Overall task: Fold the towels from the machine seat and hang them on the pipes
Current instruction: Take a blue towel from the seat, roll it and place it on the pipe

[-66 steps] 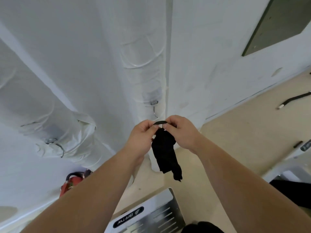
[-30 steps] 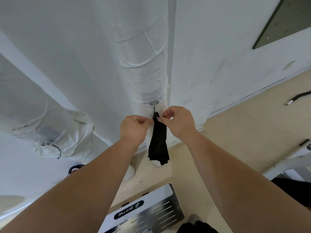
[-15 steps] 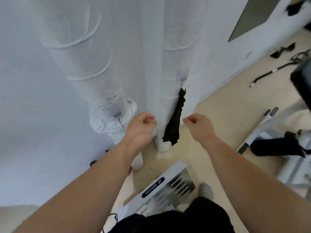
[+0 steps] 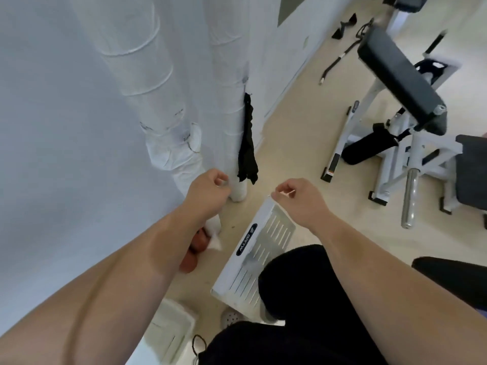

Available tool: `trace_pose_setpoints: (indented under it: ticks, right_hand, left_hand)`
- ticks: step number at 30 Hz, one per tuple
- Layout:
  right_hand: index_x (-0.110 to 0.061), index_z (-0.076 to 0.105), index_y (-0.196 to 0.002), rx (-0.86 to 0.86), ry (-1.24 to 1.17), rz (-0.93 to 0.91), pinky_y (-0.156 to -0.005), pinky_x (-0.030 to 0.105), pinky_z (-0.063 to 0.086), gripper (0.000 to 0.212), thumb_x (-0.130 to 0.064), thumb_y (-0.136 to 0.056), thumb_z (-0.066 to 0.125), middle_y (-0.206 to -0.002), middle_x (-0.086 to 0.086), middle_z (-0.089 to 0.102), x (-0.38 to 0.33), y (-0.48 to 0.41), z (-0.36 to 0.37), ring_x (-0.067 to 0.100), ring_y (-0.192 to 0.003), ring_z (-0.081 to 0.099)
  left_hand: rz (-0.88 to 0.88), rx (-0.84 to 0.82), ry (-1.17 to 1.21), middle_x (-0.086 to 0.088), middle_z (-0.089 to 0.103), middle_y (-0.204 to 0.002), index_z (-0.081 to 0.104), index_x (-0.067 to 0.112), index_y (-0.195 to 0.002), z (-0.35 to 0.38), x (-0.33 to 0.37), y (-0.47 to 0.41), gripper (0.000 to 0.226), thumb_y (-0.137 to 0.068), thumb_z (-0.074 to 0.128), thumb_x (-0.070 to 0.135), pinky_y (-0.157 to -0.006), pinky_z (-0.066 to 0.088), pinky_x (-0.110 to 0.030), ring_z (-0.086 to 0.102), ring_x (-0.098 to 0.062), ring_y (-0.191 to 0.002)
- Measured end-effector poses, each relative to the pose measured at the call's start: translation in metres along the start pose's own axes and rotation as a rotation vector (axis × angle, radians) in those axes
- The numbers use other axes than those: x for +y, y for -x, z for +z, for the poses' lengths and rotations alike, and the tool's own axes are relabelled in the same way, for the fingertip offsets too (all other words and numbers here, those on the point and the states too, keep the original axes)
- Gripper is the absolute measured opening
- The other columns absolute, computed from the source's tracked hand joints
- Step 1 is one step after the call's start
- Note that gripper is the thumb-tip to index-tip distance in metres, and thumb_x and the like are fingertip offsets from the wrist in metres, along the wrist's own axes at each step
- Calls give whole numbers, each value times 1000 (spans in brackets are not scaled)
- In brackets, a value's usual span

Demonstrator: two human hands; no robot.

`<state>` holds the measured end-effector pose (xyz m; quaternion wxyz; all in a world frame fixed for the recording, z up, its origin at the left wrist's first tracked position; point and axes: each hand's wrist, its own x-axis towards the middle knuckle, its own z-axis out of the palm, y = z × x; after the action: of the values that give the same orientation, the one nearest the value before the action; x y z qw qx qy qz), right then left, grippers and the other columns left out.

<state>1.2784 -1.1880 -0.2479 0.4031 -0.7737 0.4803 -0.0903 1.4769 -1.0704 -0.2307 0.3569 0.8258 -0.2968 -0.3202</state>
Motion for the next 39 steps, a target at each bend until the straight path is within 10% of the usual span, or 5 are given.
trace_pose_setpoints:
  ticks: [12,25,33,39]
  right_hand:
    - [-24,70,-108,94,-71,249,-87,33,48,25,-43,-92,69,-115,4,59,175,131,-64,20,-98,61]
    - [-31,66,-117,153,152,464,-91,44,50,29,-44,-92,62,-118,3,58,401,296,-184,29,-113,53]
    - [-33,64,-123,213,448,472,-108,45,28,35,-40,-89,66,-146,-3,47,475,329,-209,29,-136,36]
    - [-30,69,-116,213,371,502,-90,39,45,24,-33,-94,61,-138,-5,55,505,333,-207,29,-122,48]
  left_hand:
    - [60,-293,-203,0,63,-121,63,26,-116,182,37,90,25,-91,67,25,-77,52,-31,66,-22,-97]
    - [133,-521,-343,-1,57,-124,61,22,-124,420,102,248,30,-95,68,25,-54,44,-21,58,-17,-87]
    - [208,-738,-500,-1,55,-125,56,28,-127,498,124,264,36,-94,67,27,-75,51,-30,62,-25,-98]
    - [372,-883,-619,-2,53,-145,52,28,-143,559,125,255,57,-90,71,29,-107,47,-38,54,-22,-129]
